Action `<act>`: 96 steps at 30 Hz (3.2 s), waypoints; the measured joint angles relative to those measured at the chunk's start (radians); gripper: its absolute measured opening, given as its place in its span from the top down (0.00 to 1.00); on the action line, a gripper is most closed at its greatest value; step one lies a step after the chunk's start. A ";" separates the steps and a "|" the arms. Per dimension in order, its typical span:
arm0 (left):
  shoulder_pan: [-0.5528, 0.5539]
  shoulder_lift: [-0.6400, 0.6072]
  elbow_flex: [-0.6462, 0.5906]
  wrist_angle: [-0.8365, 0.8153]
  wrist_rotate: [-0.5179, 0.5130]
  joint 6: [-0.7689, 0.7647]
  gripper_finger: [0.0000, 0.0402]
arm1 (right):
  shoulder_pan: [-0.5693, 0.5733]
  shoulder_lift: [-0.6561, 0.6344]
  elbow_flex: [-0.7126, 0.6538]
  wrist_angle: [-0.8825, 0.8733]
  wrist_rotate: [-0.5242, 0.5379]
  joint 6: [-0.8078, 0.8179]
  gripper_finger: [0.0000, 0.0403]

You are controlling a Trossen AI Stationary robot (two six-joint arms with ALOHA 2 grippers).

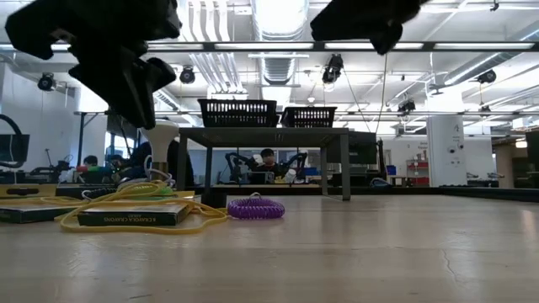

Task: Pick & Place Office Desk Supplies
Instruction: Put the black rubber band into the top left black bin on the shelf

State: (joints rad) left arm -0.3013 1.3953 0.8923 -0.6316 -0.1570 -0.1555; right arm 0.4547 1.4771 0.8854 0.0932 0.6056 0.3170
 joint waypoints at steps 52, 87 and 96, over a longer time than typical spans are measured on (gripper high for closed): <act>0.194 0.315 0.068 0.288 0.173 0.113 0.67 | -0.050 0.013 -0.103 0.151 0.008 0.005 0.86; 0.288 -0.036 0.340 0.190 0.141 0.102 0.99 | -0.067 0.013 -0.104 0.167 0.027 0.012 0.85; 0.612 0.017 0.363 0.181 0.154 0.106 0.98 | -0.096 0.013 -0.104 0.187 0.027 0.016 0.85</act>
State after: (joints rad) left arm 0.3103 1.4119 1.2556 -0.4511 -0.0031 -0.0495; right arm 0.3587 1.4906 0.7811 0.2804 0.6323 0.3328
